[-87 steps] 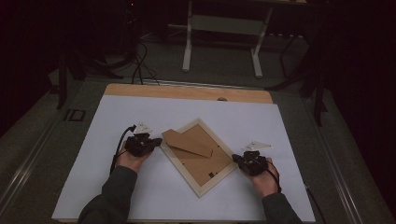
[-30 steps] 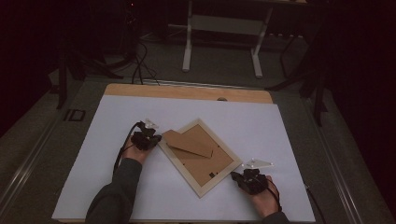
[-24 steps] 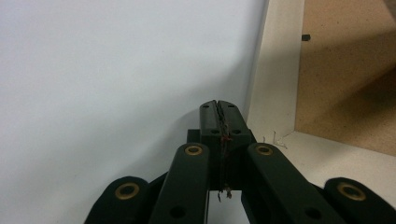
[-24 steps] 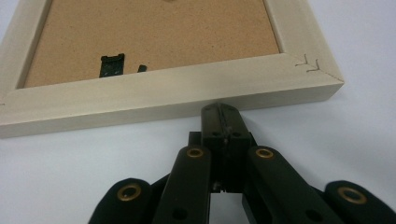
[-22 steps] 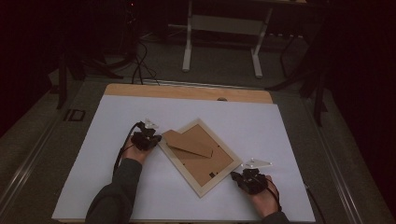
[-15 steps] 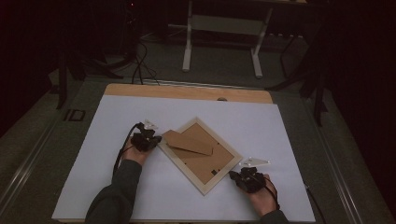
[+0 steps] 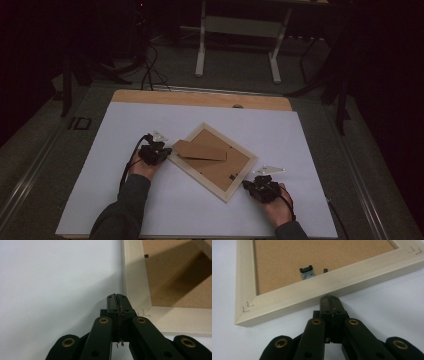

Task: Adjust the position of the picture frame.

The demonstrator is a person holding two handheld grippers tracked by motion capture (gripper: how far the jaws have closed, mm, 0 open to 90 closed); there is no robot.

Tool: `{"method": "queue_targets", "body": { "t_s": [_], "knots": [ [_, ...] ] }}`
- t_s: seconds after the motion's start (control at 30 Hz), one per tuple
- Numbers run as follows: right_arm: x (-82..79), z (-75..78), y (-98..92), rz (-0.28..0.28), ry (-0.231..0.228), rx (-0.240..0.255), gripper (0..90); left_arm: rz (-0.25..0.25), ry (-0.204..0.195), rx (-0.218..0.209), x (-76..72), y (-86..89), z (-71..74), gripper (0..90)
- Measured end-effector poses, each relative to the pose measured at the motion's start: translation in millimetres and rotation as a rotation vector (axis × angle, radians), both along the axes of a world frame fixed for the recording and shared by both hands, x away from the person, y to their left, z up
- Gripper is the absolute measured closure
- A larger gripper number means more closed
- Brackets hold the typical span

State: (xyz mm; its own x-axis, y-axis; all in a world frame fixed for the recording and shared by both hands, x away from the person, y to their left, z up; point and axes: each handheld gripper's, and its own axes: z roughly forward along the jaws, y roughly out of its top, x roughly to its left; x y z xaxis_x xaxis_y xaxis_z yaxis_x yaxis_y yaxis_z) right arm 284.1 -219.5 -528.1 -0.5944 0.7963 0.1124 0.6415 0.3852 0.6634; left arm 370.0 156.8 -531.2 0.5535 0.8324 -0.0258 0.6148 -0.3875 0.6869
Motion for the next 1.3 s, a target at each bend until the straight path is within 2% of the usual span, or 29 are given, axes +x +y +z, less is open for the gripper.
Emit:
{"method": "queue_targets", "body": {
  "t_s": [0.17,0.47,0.9,1.1,1.3],
  "knots": [
    [4.4,0.4,1.6,-0.001,0.001,-0.005,90.0,0.007,0.005,0.008,-4.7,0.3,0.7,90.0],
    [12.2,0.9,3.4,-0.013,-0.003,-0.014,90.0,0.056,0.018,-0.016,-17.2,3.2,0.2,90.0],
    [27.9,0.8,6.0,-0.041,0.004,-0.006,90.0,0.069,0.028,-0.036,-33.1,10.1,-0.5,90.0],
    [35.4,0.2,4.3,-0.047,0.022,0.022,90.0,0.061,0.026,-0.036,-41.8,12.4,-0.9,90.0],
    [40.0,0.6,5.2,-0.051,0.023,0.019,90.0,0.061,0.029,-0.033,-49.3,13.0,-0.7,90.0]
  ]
}}
